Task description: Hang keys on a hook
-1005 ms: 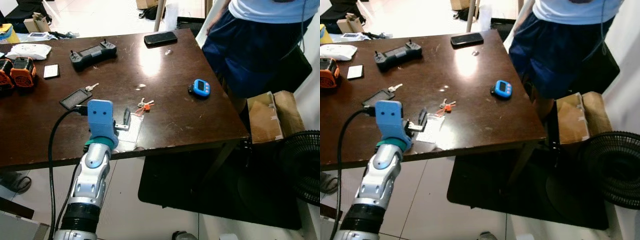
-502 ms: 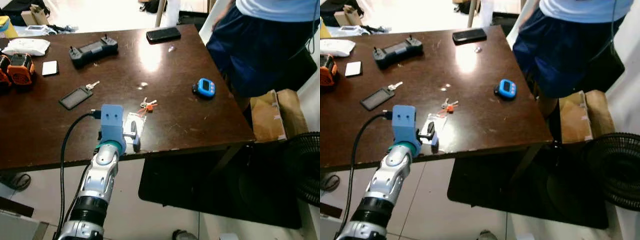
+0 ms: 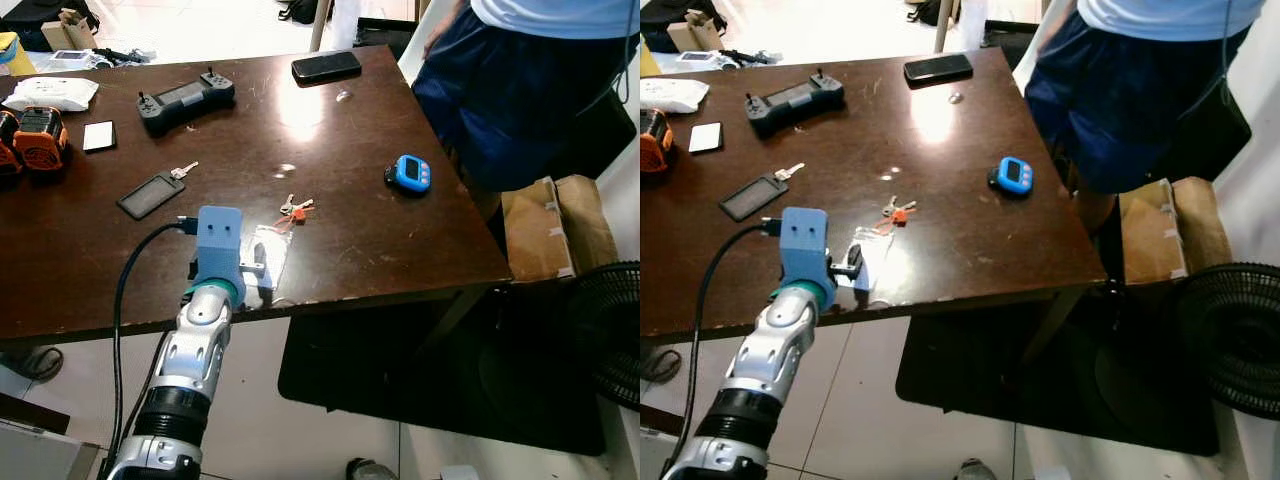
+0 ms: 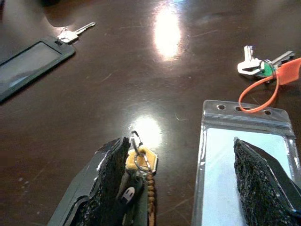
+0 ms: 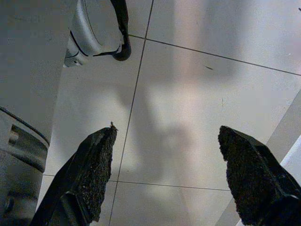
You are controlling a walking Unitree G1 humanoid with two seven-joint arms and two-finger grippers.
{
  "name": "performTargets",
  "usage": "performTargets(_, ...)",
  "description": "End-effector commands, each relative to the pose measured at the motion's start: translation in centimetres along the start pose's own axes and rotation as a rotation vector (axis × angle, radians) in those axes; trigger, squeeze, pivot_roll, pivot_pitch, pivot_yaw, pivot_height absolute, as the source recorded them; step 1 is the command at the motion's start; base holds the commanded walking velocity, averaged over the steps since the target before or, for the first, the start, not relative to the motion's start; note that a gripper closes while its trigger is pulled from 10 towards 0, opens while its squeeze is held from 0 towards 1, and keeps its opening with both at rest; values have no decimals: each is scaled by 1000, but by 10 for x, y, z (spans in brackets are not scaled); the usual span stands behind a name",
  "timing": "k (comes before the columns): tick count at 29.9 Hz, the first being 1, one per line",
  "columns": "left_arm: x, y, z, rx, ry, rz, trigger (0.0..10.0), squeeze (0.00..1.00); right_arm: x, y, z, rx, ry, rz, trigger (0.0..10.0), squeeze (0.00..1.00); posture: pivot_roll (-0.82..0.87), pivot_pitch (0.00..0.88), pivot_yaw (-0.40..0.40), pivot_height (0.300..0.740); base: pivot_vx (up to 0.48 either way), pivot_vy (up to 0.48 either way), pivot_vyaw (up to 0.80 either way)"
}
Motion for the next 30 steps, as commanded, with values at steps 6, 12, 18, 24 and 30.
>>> performTargets(6,-4,2,-8,39,6,-19,10000,0,-1,0,-13,39,-1,4,10000,0,-78,112,103,740,0,0,0)
performTargets(12,-8,2,-10,59,17,-43,10000,0,-2,0,-13,40,4,5,10000,0,-76,117,96,740,0,0,0)
performTargets(18,-18,1,-9,87,28,-91,10000,0,-2,0,-13,39,-1,5,10000,0,-79,121,99,740,0,0,0)
performTargets(24,-27,0,-5,91,38,-136,10000,0,-1,0,-13,39,-11,4,10000,0,-91,120,102,740,0,0,0)
performTargets(30,-23,-2,1,84,84,-132,10000,0,-1,0,-13,38,-14,4,10000,0,-91,119,102,740,0,0,0)
Point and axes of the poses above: a point about 5 cm out from each wrist's last joint towards the gripper, its own y axis pointing back from the gripper into the wrist, its own x axis along the axis of the wrist's last joint, z = x × y, the point moved 4 cm from there along -y, pointing out of the wrist towards the gripper, and after that the axes turned 8 degrees about y, right-handed, at the moved point
